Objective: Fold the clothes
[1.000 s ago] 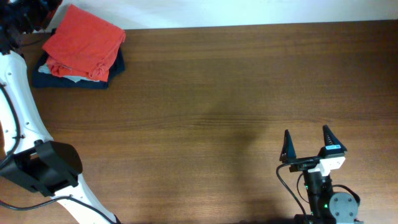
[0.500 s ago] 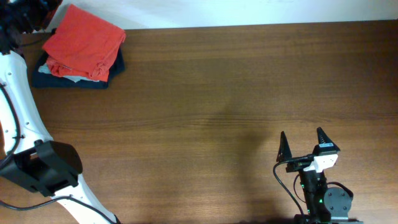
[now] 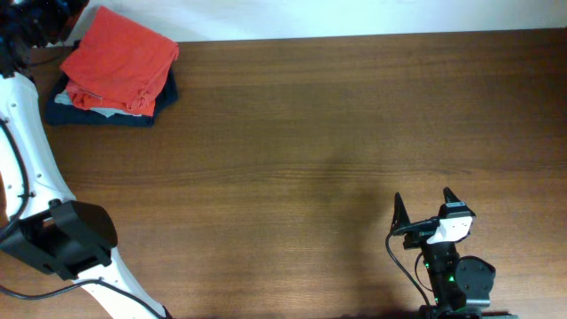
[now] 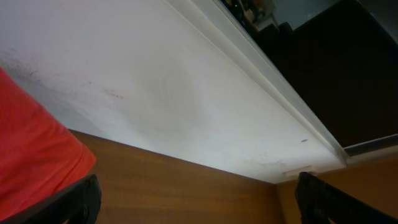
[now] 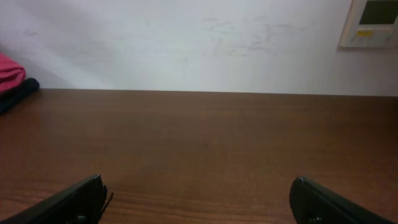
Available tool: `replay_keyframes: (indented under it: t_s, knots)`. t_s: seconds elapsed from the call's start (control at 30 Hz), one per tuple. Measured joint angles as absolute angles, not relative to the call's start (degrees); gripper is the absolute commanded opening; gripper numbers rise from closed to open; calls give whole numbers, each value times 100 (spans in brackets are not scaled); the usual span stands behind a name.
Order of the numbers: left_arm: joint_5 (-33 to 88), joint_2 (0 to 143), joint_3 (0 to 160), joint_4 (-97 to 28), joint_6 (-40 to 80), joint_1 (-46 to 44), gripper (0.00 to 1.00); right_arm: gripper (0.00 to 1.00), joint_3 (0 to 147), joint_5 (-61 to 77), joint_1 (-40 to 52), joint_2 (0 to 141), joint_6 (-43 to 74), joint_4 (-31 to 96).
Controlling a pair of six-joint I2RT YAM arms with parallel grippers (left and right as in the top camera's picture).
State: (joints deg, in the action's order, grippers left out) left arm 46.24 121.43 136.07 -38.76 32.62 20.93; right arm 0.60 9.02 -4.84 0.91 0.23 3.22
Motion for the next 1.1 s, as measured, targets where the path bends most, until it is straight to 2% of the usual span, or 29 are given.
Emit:
replay_keyframes:
  t_s: [0.87,1.0,1.1]
  knots:
    - [4622,12143,13607,-3892,3262,2093,99,99,60,902,-486,91,21,322]
    - [4484,12127,13607,-4576,3271,2093,99,99,60,902,-486,91,23,325]
    - [4088,11942,13546,-5721,3280,2093,99,99,60,902,-486,91,25,327]
